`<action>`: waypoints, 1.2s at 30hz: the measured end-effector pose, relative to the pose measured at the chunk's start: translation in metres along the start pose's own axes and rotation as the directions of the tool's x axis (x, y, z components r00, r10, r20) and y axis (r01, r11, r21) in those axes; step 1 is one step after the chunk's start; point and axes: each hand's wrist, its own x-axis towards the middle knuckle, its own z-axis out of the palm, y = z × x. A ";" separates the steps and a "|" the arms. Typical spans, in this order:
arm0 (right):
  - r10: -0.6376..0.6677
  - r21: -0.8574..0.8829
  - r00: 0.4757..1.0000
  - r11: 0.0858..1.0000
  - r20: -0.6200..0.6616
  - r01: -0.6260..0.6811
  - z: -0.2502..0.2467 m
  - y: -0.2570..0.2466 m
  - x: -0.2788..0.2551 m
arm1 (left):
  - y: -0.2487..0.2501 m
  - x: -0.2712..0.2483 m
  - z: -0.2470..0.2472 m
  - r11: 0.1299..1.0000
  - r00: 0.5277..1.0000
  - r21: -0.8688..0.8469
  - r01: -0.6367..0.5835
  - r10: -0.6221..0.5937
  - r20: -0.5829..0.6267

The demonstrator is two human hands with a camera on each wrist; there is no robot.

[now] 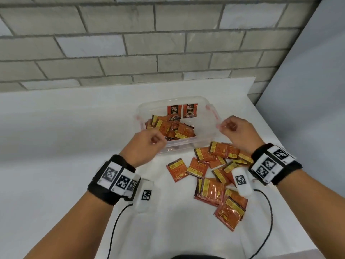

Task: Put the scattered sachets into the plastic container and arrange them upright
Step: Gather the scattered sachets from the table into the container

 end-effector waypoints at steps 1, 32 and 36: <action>0.068 -0.056 0.998 0.996 0.008 -0.068 -0.010 0.020 -0.002 | -0.001 -0.007 0.014 0.999 0.993 0.052 -0.011 0.005 0.114; 0.228 -0.069 0.900 0.974 0.371 -0.217 -0.013 0.084 -0.059 | 0.000 0.013 0.084 0.975 0.938 0.029 0.220 -0.219 0.269; 0.220 -0.316 0.857 0.946 0.466 -0.071 0.010 0.074 -0.076 | 0.010 0.017 0.106 0.953 0.914 0.232 0.194 -0.262 0.309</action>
